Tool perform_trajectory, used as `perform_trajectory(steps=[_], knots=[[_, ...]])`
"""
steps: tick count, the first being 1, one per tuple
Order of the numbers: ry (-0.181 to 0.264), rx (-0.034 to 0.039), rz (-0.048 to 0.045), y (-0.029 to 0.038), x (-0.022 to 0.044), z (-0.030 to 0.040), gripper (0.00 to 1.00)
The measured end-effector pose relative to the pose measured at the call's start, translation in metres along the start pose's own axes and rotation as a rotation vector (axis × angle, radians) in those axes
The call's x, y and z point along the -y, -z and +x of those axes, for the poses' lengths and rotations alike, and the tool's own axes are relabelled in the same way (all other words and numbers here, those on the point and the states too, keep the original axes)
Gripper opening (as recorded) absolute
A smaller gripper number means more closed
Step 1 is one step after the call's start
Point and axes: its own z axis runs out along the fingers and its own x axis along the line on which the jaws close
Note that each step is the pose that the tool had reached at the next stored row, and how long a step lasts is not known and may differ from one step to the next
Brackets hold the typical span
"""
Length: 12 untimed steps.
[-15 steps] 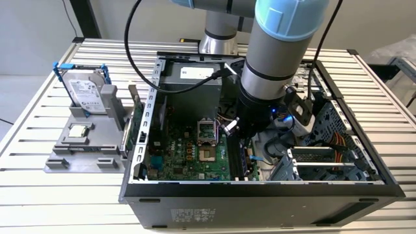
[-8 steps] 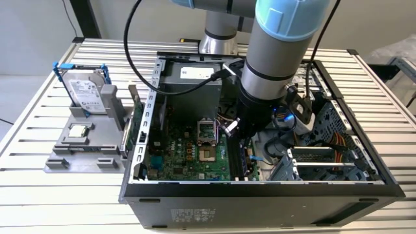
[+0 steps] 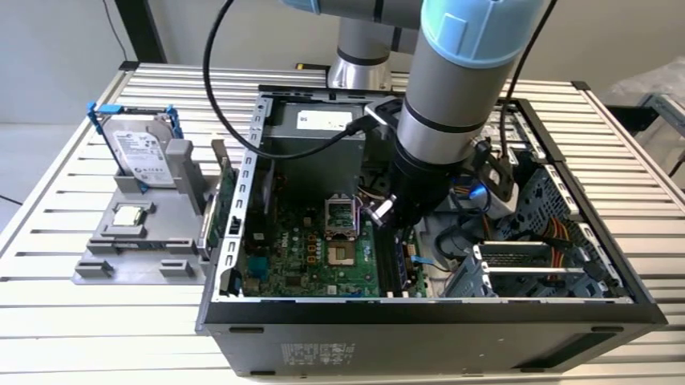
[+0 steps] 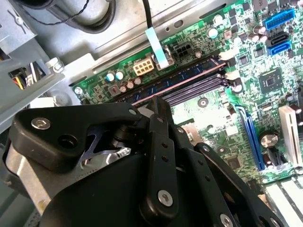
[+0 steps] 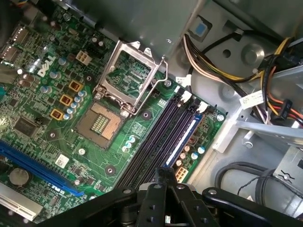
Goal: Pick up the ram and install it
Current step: 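Press down the ram until it locks into place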
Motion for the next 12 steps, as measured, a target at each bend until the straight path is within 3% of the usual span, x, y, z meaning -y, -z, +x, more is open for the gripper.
perform_trajectory(steps=[12], knots=[[0.065,-0.0016,-0.0033,-0.0001,0.0007,-0.0010,0.00]])
